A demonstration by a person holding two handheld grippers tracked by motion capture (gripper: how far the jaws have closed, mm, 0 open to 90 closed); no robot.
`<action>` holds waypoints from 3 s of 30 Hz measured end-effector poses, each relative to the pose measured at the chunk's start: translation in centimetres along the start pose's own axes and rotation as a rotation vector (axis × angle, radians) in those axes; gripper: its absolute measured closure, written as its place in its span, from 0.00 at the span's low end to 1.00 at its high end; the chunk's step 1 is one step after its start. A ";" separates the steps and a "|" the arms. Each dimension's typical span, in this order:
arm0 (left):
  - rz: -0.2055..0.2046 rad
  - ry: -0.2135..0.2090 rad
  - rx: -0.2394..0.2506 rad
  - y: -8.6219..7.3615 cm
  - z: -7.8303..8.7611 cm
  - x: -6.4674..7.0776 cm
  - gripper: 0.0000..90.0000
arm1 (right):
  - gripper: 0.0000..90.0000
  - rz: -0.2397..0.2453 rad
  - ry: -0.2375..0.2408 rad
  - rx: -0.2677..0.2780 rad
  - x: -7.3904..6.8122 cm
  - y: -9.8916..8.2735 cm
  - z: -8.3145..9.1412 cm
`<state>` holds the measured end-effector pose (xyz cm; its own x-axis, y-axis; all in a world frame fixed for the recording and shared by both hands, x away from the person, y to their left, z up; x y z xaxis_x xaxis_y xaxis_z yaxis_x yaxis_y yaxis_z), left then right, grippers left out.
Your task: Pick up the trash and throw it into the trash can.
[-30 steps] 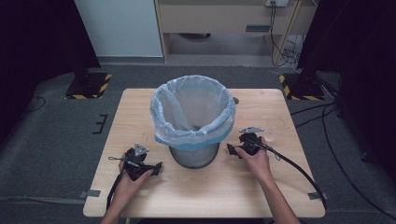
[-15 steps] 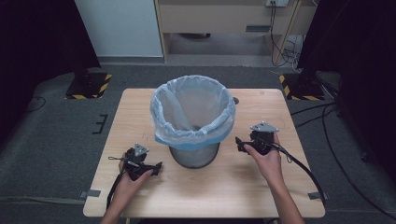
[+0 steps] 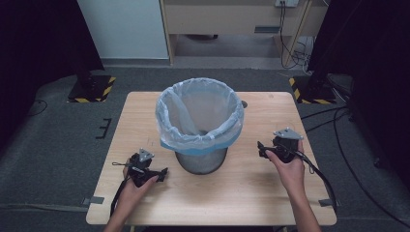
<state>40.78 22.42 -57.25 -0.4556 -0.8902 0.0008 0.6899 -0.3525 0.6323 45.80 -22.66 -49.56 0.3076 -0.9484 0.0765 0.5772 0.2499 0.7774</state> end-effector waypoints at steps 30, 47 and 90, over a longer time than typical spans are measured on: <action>0.000 0.000 0.000 0.0 0.0 0.0 0.00 | 0.07 -0.073 -0.069 0.048 6.3 -1.3 -1.1; 0.000 0.000 0.000 0.0 0.0 0.0 0.00 | 0.13 -0.081 -0.040 0.040 6.8 -1.8 -5.4; 0.000 0.000 0.000 0.0 0.0 0.0 0.00 | 0.39 0.025 0.096 0.123 1.6 12.3 0.0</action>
<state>40.77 22.42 -57.26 -0.4556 -0.8902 0.0009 0.6897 -0.3523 0.6326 53.43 -21.06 -39.90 0.3954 -0.9176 0.0414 0.4733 0.2421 0.8470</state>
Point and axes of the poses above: each handheld gripper's, and its own axes: z roughly backward along the jaws, y roughly out of its top, x roughly to its right, the point moved 5 cm from there along -z, roughly forward along the jaws, and after that the axes turned 5 degrees about -x, right-handed, at the moved point
